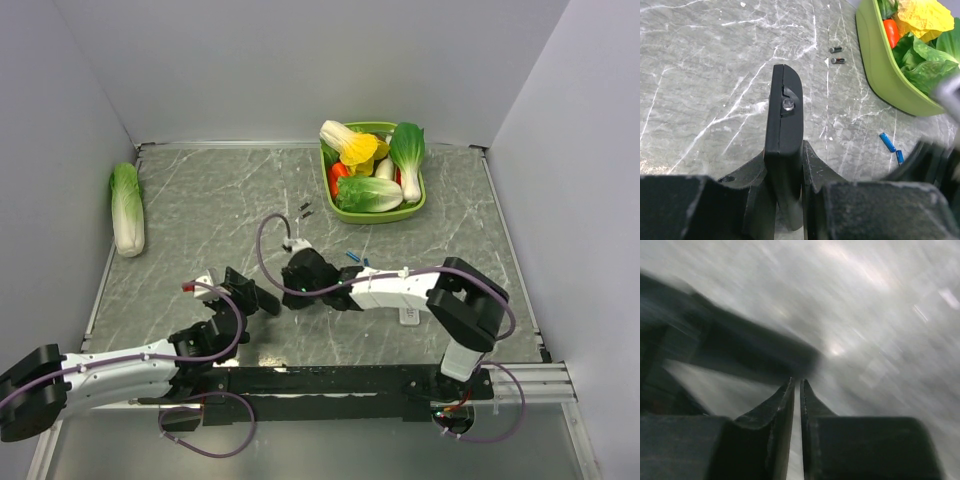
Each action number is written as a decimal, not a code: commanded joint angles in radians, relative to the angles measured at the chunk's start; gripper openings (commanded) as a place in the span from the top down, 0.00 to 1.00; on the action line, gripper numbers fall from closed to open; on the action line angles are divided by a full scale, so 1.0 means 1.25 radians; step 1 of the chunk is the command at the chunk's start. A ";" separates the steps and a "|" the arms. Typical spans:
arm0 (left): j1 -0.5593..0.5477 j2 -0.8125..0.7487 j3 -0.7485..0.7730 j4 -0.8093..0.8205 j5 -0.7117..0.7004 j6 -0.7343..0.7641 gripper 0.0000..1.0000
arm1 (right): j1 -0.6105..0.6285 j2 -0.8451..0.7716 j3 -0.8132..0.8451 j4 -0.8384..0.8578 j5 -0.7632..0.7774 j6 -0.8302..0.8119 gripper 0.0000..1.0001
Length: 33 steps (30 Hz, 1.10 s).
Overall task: Load the batteries into the remote control
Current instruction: Remove the battery cover from the remote control.
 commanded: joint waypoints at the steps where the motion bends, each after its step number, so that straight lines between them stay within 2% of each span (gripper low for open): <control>1: 0.002 -0.014 0.025 -0.033 0.017 0.032 0.99 | -0.012 -0.132 -0.080 -0.045 0.031 -0.128 0.75; 2: 0.002 -0.023 0.025 -0.026 0.027 0.051 0.99 | -0.013 -0.153 -0.090 -0.037 0.030 -0.166 0.69; 6: 0.047 -0.084 0.030 0.019 0.129 0.122 0.99 | -0.012 -0.260 -0.144 0.036 -0.010 -0.294 0.56; 7: 0.063 -0.094 0.034 0.022 0.208 0.136 0.99 | -0.012 -0.308 -0.174 0.056 -0.032 -0.374 0.52; 8: 0.081 -0.111 0.043 0.018 0.245 0.150 0.99 | -0.012 -0.334 -0.186 0.089 -0.066 -0.411 0.43; 11: 0.167 -0.132 0.073 0.019 0.449 0.182 0.99 | -0.012 -0.429 -0.245 0.141 -0.167 -0.583 0.30; 12: 0.206 -0.133 0.084 0.009 0.492 0.188 0.99 | -0.009 -0.451 -0.260 0.153 -0.186 -0.620 0.29; 17: 0.278 -0.099 0.195 -0.052 0.735 0.240 0.99 | -0.009 -0.551 -0.305 0.127 -0.302 -0.841 0.25; 21: 0.314 -0.066 0.266 -0.097 0.851 0.259 0.99 | 0.003 -0.568 -0.282 0.055 -0.348 -0.950 0.20; 24: 0.323 -0.035 0.317 -0.136 0.917 0.262 0.99 | 0.036 -0.568 -0.266 0.025 -0.325 -1.008 0.12; 29: 0.326 0.002 0.398 -0.240 0.977 0.268 0.99 | 0.102 -0.564 -0.245 0.001 -0.179 -1.100 0.11; 33: 0.326 0.010 0.429 -0.292 0.987 0.261 0.99 | 0.150 -0.569 -0.255 0.051 -0.079 -1.155 0.10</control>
